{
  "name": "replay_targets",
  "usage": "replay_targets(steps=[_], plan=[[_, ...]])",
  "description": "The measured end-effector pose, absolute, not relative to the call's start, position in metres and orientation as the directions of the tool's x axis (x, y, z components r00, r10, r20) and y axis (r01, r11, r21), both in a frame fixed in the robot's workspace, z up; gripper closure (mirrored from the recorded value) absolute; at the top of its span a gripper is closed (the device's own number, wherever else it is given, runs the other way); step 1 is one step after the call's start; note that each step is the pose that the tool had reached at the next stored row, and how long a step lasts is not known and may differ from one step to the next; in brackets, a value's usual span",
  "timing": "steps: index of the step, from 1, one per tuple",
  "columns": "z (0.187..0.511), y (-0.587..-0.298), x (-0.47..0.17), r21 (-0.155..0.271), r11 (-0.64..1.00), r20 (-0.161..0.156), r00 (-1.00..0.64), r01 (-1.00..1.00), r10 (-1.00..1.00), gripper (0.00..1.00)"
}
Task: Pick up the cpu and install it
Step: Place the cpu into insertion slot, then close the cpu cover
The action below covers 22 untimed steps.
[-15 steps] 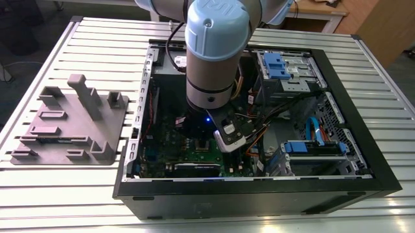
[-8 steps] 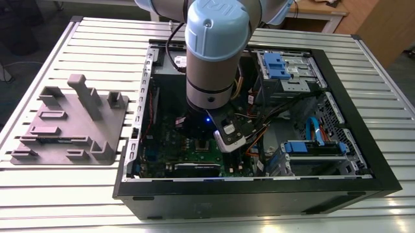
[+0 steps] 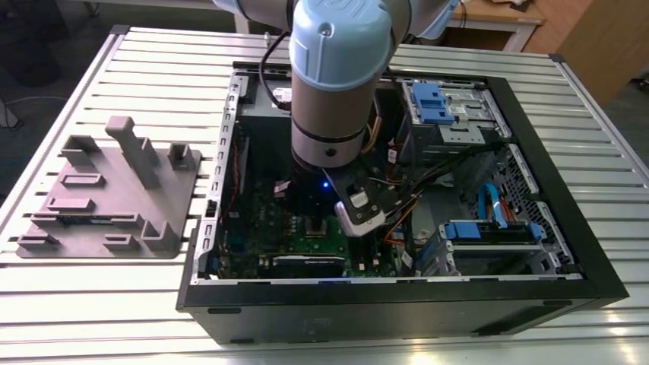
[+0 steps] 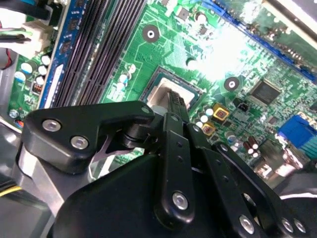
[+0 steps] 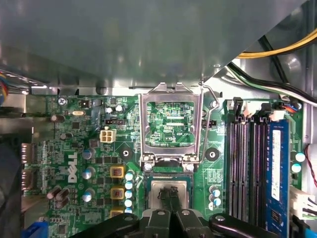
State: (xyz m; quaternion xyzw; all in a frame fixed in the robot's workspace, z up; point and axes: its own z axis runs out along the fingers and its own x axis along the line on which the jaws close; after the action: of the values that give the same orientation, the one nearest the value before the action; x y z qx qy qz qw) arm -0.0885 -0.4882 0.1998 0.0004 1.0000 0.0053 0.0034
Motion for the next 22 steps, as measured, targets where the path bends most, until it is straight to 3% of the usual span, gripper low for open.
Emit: replay_targets(steps=[22], plan=[[0.221, -0.487, -0.089, 0.010, 1.000, -0.007, -1.000, 0.001, 0.001, 0.90]])
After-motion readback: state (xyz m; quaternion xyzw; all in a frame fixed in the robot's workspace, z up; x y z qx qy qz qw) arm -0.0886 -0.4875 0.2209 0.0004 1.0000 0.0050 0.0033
